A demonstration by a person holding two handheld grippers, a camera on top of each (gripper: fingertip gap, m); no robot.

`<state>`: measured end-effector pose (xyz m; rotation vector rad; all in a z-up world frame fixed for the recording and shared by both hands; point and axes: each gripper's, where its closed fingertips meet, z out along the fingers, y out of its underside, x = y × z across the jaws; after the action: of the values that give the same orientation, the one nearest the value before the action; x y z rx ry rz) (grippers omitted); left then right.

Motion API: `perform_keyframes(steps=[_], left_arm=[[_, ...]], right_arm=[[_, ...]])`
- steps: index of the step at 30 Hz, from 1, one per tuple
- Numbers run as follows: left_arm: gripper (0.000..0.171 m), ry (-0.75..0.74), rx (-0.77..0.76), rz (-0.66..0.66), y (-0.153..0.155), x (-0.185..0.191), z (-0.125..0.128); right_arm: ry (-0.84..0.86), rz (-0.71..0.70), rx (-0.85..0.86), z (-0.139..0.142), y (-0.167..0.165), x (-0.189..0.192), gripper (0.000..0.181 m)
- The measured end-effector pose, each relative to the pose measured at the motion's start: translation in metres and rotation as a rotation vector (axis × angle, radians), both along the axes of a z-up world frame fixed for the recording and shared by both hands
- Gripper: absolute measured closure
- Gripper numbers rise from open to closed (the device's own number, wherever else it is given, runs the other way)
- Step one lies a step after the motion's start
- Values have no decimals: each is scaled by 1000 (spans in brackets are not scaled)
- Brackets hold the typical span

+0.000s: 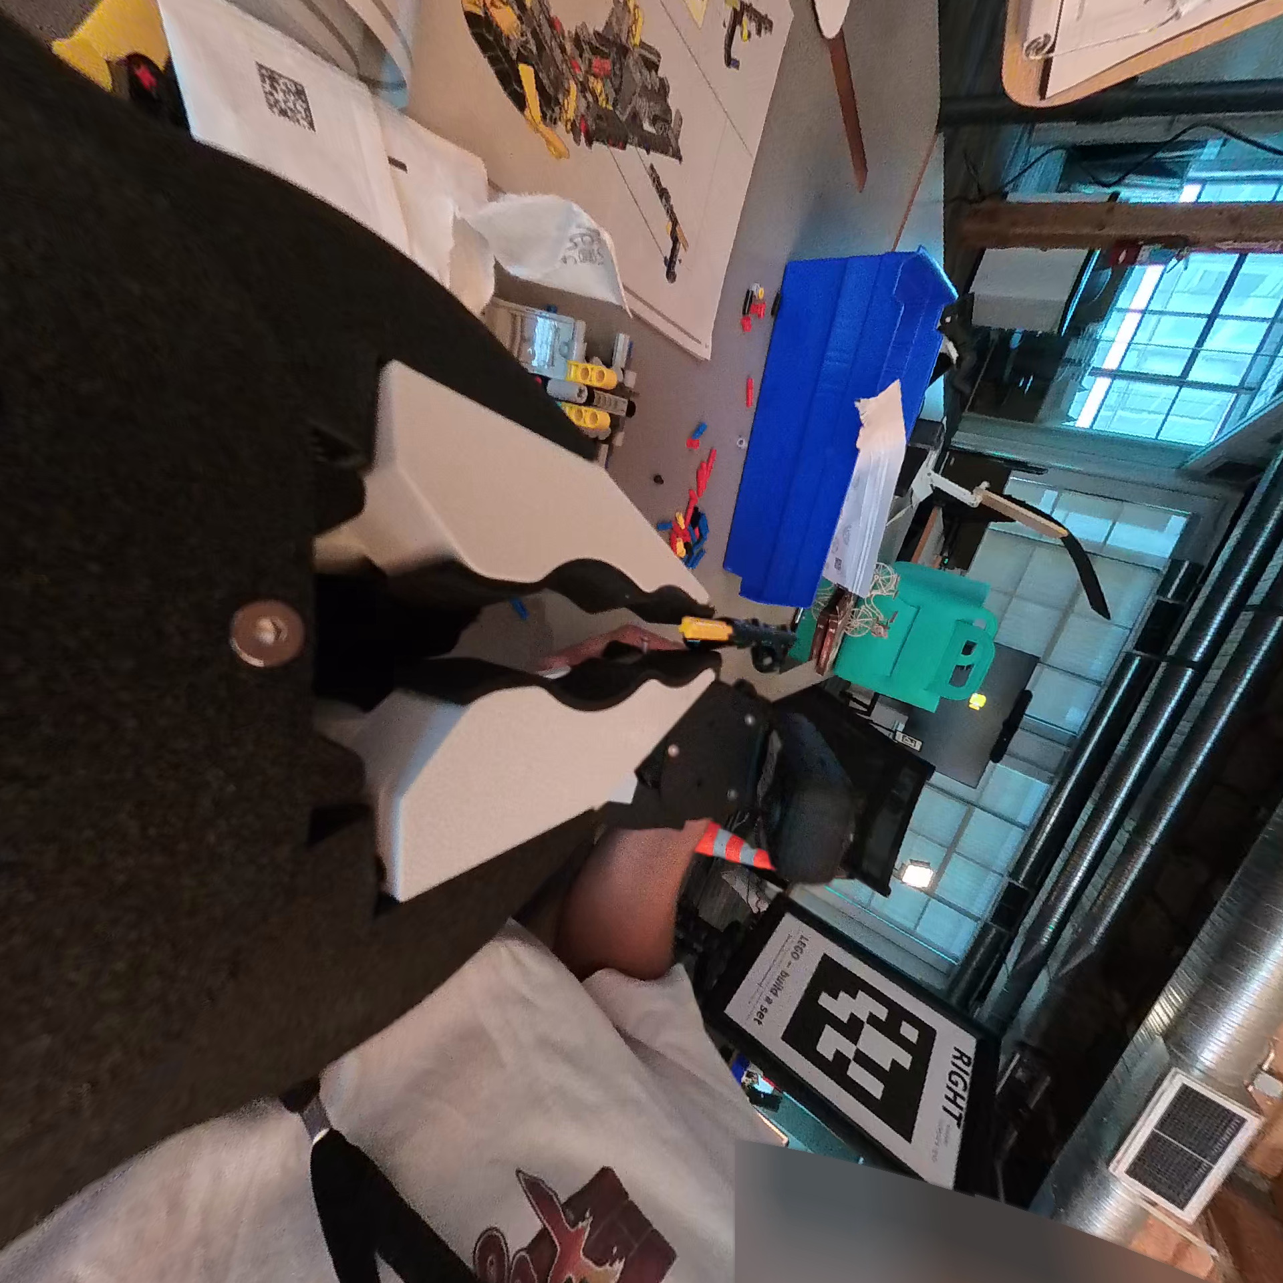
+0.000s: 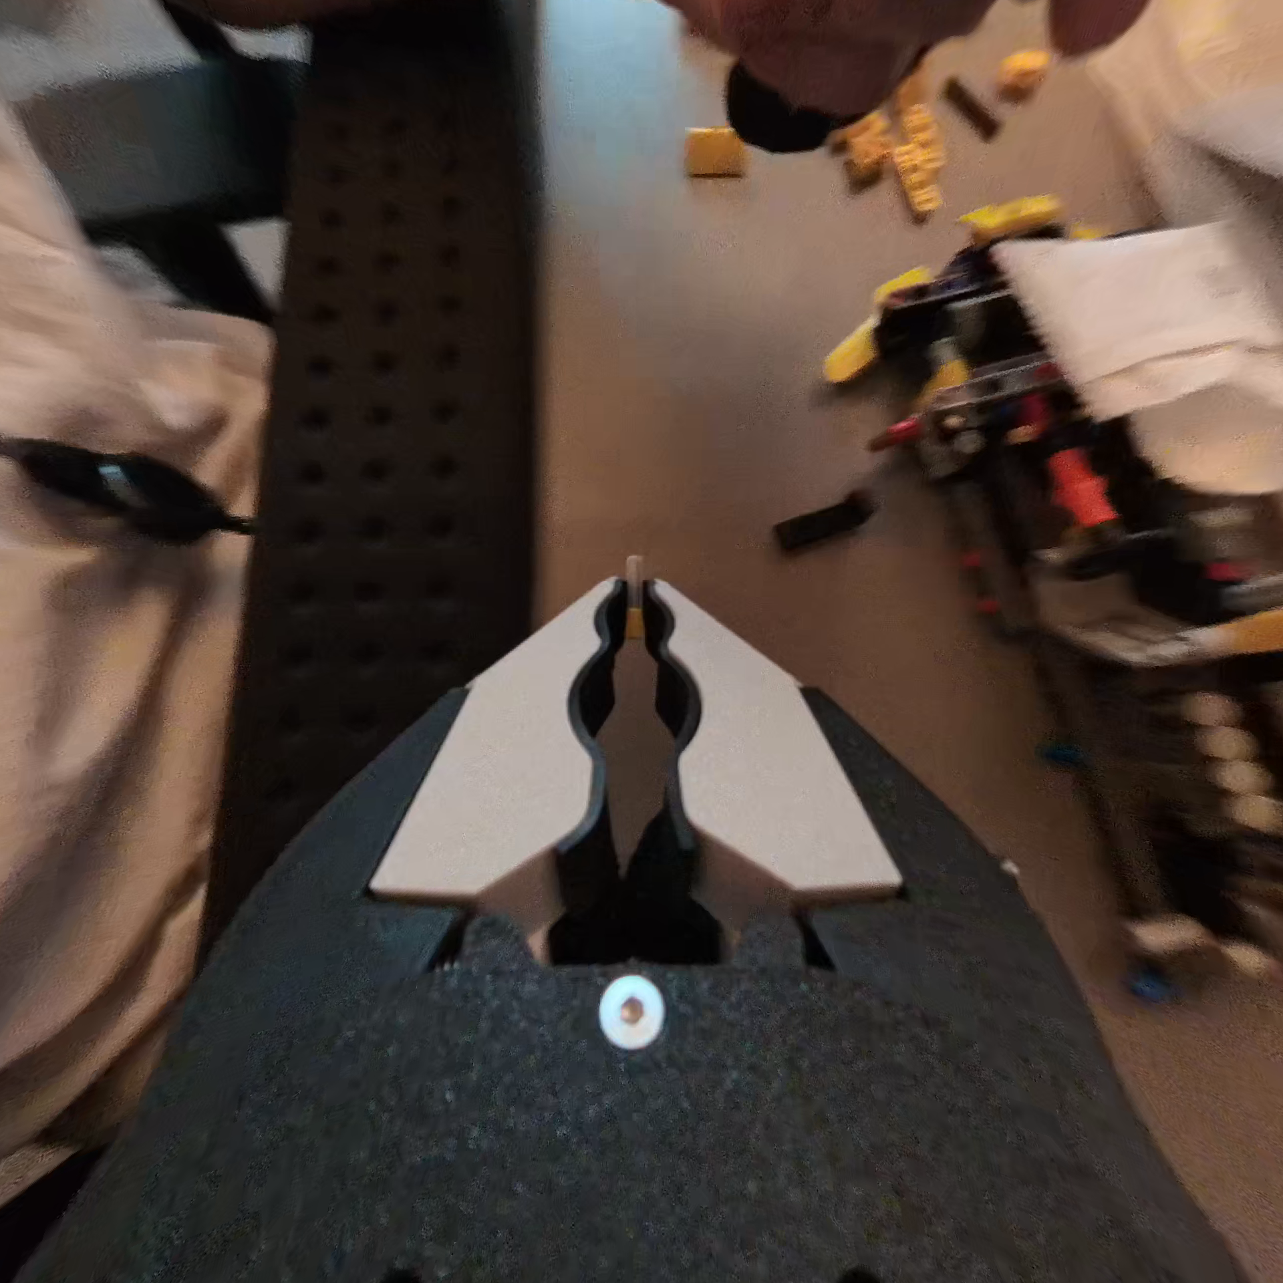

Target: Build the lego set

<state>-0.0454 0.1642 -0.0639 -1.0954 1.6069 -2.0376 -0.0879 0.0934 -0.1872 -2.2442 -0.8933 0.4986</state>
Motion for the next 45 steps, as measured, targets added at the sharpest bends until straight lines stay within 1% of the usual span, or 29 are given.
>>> perform_keyframes(steps=[1, 4, 7, 9, 10, 12, 13, 16, 19, 20, 23, 29, 31, 32, 33, 35, 36, 37, 38, 40, 42, 45], left_arm=[[167, 6, 10, 0, -1, 1, -2], [167, 23, 41, 7, -3, 4, -10], [167, 34, 60, 9, -5, 5, -15], [167, 36, 66, 6, -6, 5, -16], [167, 37, 71, 5, -7, 5, -16], [167, 37, 79, 6, -8, 5, -17], [167, 38, 82, 7, -7, 5, -17], [167, 33, 82, 6, -7, 4, -15], [167, 28, 81, 2, -8, 3, -14], [167, 28, 81, 2, -8, 4, -14], [167, 32, 85, -3, -8, 4, -16], [167, 35, 72, -23, -9, 2, -15], [167, 35, 67, -30, -8, 2, -16], [167, 30, 59, -40, -8, 0, -15], [167, 25, 44, -55, -8, -1, -14], [167, 4, 5, -84, -9, -5, -9], [167, -11, -20, -99, -10, -7, -5], [167, -22, -45, -104, -10, -7, -2], [167, -31, -72, -107, -9, -8, 1], [167, -42, -121, -125, -10, -9, 6], [167, -56, -135, -130, -10, -10, 9], [167, -61, -93, -128, -15, -10, 6]], right_arm=[[52, 35, -37, -5, -5, -2, 178], [-21, 64, -94, -25, -8, 10, 177], [-85, 90, -81, -34, -7, 15, 177], [-97, 92, -47, -35, -3, 16, 177], [-98, 86, -31, -34, -2, 18, 173], [-83, 70, -1, -30, -2, 21, 155], [-63, 61, 7, -27, -5, 23, 153], [-54, 35, 54, -25, -18, 34, 158], [-61, 35, 79, -30, -28, 32, 158], [-65, 33, 102, -31, -28, 30, 159], [-81, 21, 167, -33, -22, 29, 172], [-51, 39, 149, -35, -15, 23, 177], [-45, 22, 133, -34, -12, 26, 177], [-5, 1, 116, -29, -11, 26, 177], [62, -38, 127, -16, -7, 25, 177], [256, -89, 175, 34, 0, 21, 178], [323, -119, 189, 61, 3, 22, 178], [342, -141, 192, 83, 6, 24, 178], [330, -169, 183, 99, 10, 27, 177], [267, -227, 136, 116, 18, 33, 178], [214, -244, 116, 125, 25, 32, 177], [133, -275, 90, 130, 30, 32, 178]])
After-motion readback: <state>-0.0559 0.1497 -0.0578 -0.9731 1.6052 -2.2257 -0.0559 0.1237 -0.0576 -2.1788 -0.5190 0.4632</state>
